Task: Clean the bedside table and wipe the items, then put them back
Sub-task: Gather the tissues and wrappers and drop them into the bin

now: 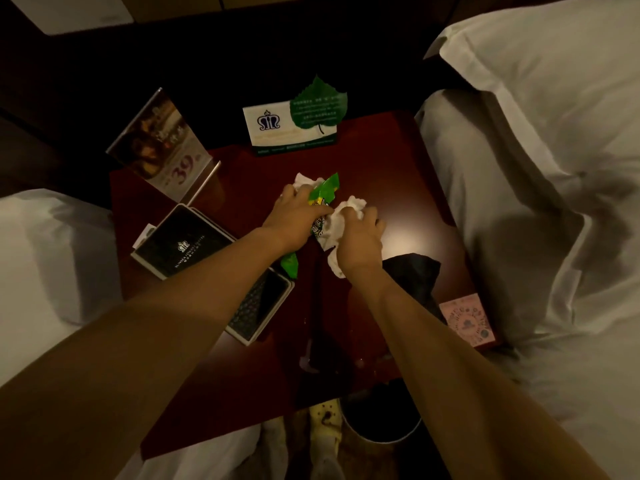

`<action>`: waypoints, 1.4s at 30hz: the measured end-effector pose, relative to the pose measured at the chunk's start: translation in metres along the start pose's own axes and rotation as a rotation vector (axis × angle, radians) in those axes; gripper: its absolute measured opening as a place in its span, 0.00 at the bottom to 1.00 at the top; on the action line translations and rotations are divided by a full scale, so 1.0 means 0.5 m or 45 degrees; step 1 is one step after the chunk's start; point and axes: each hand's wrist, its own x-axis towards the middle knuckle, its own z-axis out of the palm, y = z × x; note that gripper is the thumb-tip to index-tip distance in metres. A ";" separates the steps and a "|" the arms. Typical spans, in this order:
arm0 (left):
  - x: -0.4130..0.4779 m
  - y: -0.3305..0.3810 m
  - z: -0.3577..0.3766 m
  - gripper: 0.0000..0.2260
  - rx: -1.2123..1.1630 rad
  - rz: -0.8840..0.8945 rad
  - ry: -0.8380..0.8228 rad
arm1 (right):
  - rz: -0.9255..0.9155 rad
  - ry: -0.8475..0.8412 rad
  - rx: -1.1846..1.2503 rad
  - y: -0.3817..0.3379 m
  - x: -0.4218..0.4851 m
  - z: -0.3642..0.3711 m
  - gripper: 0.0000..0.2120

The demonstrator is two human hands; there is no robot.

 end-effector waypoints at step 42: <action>-0.359 0.436 0.149 0.16 -0.456 -0.278 0.073 | -0.190 0.086 0.267 0.321 -0.420 -0.046 0.19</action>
